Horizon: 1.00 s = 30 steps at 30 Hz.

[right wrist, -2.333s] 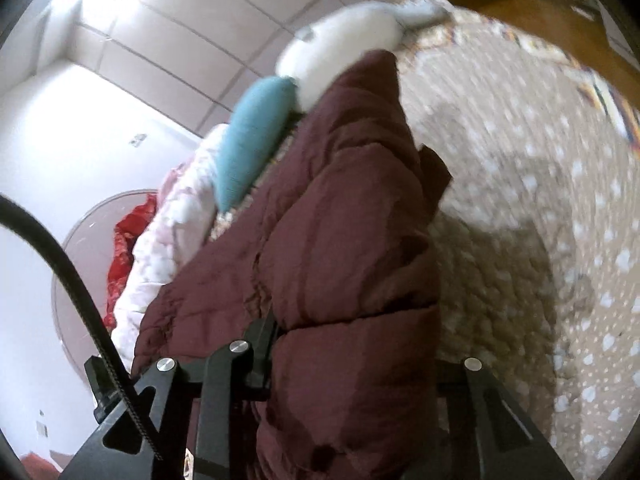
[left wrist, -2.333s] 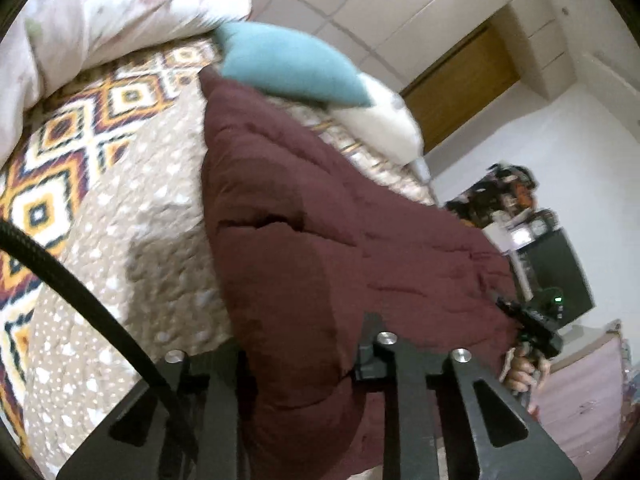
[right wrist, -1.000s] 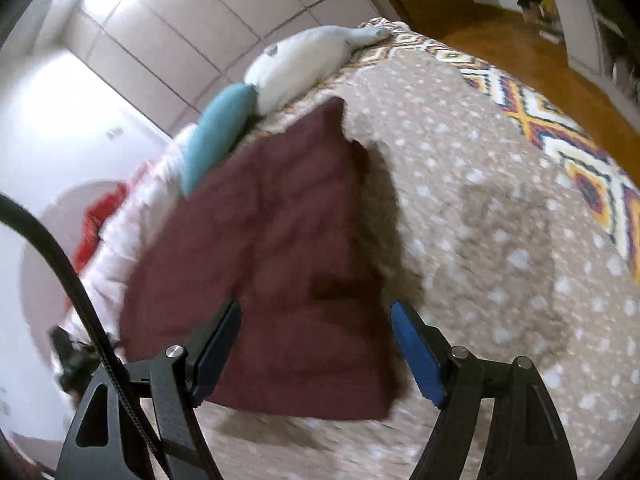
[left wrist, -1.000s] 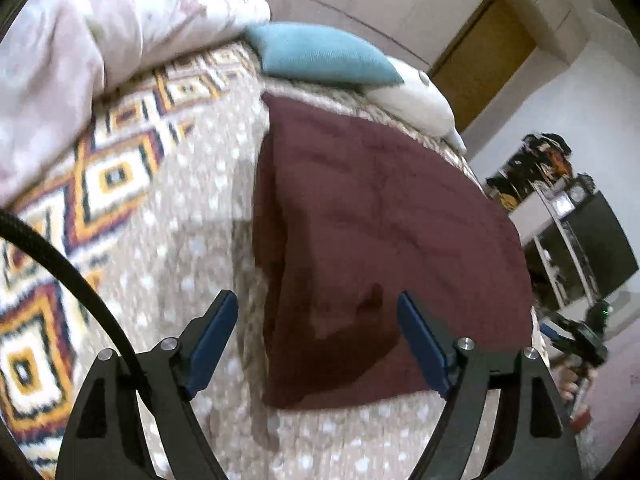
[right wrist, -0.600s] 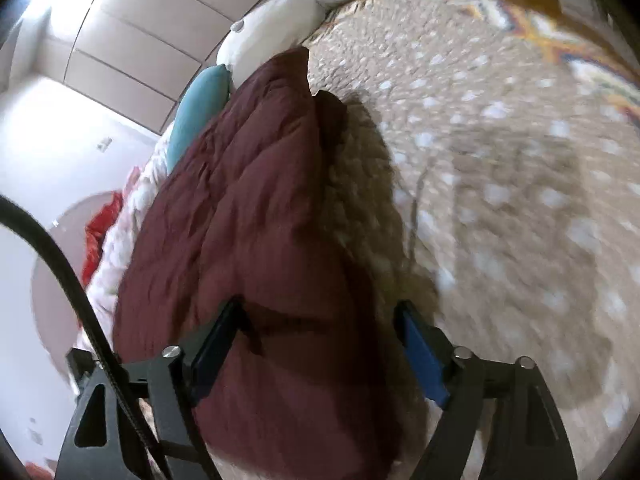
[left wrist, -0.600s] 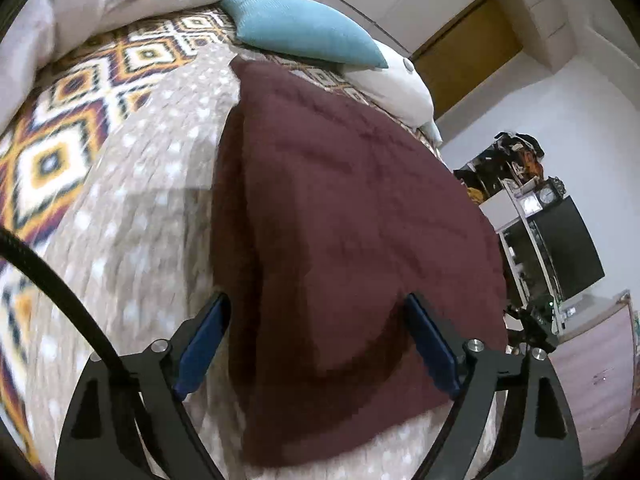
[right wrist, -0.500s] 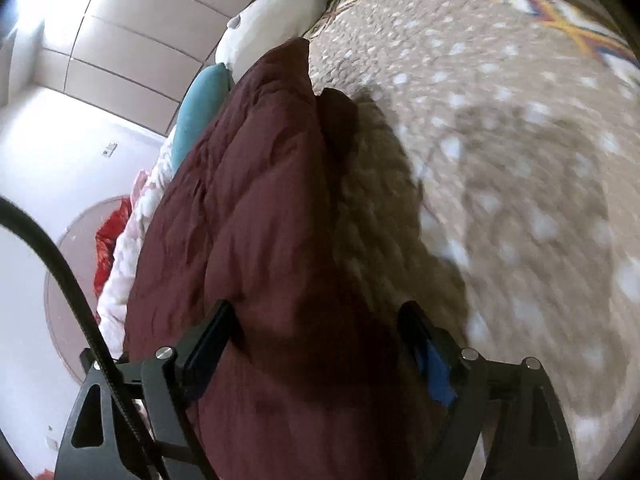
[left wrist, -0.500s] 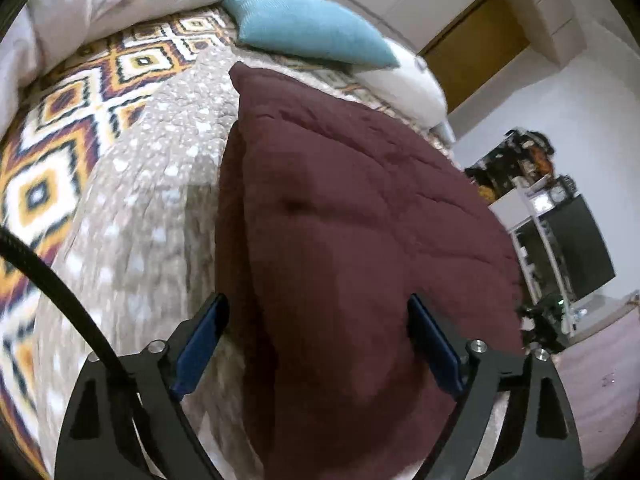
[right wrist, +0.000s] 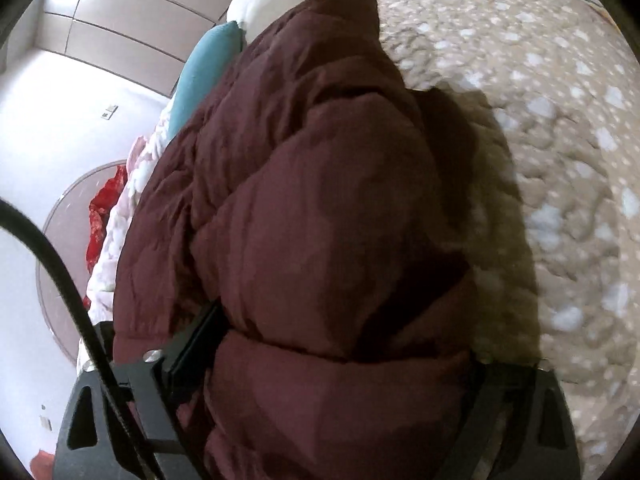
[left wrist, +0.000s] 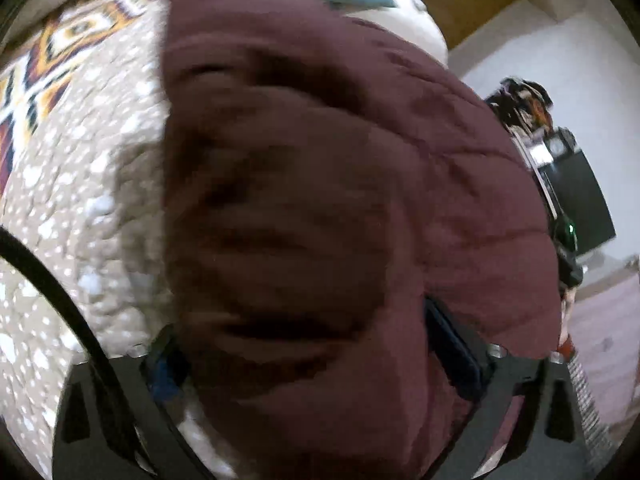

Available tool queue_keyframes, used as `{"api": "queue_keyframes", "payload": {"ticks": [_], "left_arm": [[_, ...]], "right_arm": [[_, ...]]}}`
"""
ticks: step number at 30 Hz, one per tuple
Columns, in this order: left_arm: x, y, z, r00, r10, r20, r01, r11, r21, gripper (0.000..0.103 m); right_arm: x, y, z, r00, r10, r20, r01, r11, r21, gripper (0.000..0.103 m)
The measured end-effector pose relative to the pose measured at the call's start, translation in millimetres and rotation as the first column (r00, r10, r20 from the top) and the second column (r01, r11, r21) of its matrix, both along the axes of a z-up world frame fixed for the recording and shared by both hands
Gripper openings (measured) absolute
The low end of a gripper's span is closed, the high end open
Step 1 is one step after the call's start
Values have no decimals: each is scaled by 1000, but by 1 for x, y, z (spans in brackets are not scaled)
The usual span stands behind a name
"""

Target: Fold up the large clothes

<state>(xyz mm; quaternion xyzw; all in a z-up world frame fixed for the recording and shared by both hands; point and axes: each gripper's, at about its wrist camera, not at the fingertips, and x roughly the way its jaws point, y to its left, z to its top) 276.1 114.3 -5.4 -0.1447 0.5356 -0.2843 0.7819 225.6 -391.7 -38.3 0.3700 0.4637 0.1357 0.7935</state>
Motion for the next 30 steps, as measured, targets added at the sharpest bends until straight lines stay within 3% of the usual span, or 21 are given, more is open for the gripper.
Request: {"api": "queue_keyframes", "payload": {"ticks": [2,4,7,10,13,15,16,17,20,23,30], "left_arm": [[-9,6,14,999,10,34,-8,998,-64,65],[-14,8,28,998,21,56,-15,994,-110,58],[-13,-5,45,997,0,79,8,995,-96,55],[-4,-24,44,997,-14,78,20,997,-69,56],[13,-20,16,998,67,5,-66,996,-59,68],[20,-11,1,993,105,-46,-108,990,-87,75],[18,-12,0,993,109,-48,-113,990,-86,75],[15,-11,4,993,112,-37,-114,991,-68,75],[12,-16,17,993,115,2,-115,993,14,75],[8,-13,28,990,138,23,-139,989,56,72],[8,10,25,978,209,1,-209,977,43,73]], "right_arm": [[-2,4,8,1000,-12,11,12,1000,-2,55],[-10,0,22,998,-21,51,20,999,33,45],[-24,-7,53,991,-10,132,4,999,42,39],[-30,-16,71,986,-25,167,29,999,-21,39],[-27,-28,51,992,-80,94,84,995,-45,40],[-21,-29,21,995,-101,25,102,994,-45,50],[-20,-32,10,994,-114,8,114,993,-37,64],[-21,-34,0,990,-139,-3,139,990,-18,71],[-25,-37,-4,983,-181,0,181,983,29,72],[-28,-30,0,988,-155,-6,155,987,39,69],[-16,-11,-14,988,-157,10,154,980,126,69]]}}
